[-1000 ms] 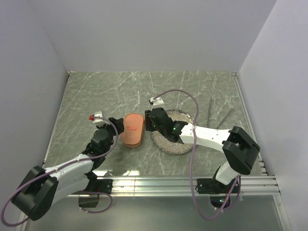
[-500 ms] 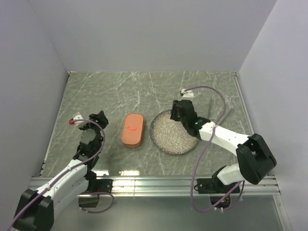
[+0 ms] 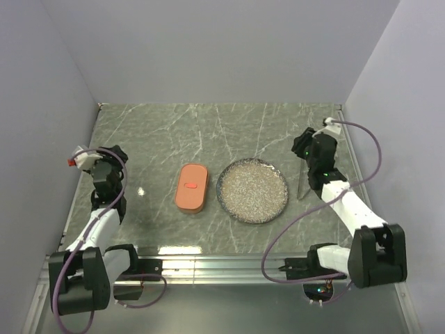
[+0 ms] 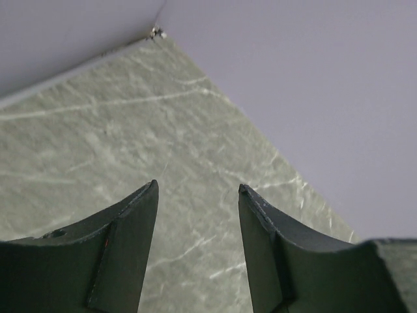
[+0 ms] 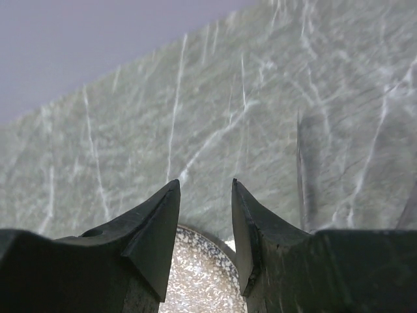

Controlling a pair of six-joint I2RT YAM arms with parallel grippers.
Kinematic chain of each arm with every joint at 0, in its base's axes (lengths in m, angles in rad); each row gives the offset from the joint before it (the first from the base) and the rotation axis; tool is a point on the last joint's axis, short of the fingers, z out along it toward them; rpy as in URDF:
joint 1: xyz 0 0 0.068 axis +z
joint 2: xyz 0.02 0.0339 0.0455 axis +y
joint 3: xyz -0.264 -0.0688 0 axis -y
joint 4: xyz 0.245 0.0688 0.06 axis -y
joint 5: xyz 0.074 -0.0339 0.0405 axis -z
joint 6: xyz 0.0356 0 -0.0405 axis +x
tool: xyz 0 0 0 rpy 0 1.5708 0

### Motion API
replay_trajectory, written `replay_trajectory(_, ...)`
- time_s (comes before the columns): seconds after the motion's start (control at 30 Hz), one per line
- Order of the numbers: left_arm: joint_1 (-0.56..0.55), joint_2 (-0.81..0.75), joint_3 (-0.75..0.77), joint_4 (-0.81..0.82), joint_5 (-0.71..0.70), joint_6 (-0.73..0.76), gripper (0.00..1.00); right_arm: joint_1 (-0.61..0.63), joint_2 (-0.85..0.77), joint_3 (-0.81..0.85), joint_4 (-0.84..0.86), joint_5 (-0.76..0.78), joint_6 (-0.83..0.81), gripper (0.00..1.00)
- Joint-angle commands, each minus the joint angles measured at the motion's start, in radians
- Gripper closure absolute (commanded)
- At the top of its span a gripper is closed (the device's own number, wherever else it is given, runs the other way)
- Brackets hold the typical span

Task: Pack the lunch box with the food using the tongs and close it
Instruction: Put the lid back on the lunch box

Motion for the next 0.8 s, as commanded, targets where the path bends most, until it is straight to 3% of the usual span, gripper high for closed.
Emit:
replay_trajectory(0.0, 0.035, -0.024, 0.064, -0.001, 0.101, -0.013, 0.41, -0.034, -0.121, -0.018, 0.059, -0.054, 0.012, 0.55)
replay_trajectory(0.3, 0.035, -0.103, 0.041, -0.045, 0.127, 0.013, 0.40, -0.035, -0.365, -0.078, -0.016, -0.025, -0.009, 0.50)
replay_trajectory(0.77, 0.031, -0.107, 0.027, -0.024, 0.119, 0.026, 0.40, -0.035, -0.286, -0.064, -0.002, -0.030, -0.011, 0.49)
